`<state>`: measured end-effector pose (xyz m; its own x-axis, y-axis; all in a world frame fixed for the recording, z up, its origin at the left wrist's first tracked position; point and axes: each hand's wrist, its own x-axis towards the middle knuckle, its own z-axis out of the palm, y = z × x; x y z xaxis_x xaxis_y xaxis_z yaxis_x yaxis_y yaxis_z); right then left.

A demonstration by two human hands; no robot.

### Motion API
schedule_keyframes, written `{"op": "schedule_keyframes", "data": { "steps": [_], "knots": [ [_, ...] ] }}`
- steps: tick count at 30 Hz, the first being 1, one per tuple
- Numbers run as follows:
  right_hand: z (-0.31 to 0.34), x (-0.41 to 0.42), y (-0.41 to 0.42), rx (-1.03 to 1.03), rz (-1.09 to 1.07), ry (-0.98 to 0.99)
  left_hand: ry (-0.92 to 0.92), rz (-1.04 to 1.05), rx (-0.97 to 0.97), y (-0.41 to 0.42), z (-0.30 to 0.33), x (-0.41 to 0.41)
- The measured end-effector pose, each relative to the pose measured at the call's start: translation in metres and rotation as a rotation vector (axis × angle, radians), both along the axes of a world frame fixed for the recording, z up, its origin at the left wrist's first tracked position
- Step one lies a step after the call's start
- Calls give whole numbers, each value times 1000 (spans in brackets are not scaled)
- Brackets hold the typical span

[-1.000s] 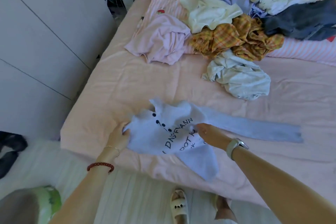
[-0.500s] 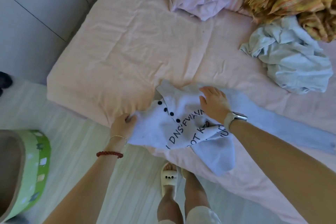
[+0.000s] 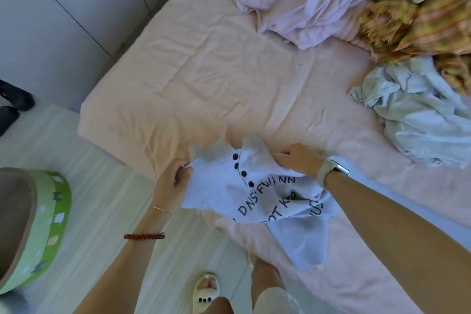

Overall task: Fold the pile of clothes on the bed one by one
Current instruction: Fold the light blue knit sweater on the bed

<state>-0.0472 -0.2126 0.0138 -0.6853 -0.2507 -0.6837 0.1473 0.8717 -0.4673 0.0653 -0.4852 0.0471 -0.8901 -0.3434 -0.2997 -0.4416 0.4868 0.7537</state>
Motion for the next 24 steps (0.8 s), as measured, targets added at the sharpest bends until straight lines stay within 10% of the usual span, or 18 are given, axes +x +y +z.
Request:
{"op": "schedule_keyframes", "data": {
  "steps": [4, 12, 24],
  "knots": [
    [47, 65, 19, -13, -113, 42, 113, -124, 50, 2, 32, 29],
    [168, 272, 42, -246, -800, 738, 442, -349, 238, 11, 139, 115],
    [320, 469, 73, -201, -917, 1334, 864, -640, 235, 54, 304, 224]
  ]
}}
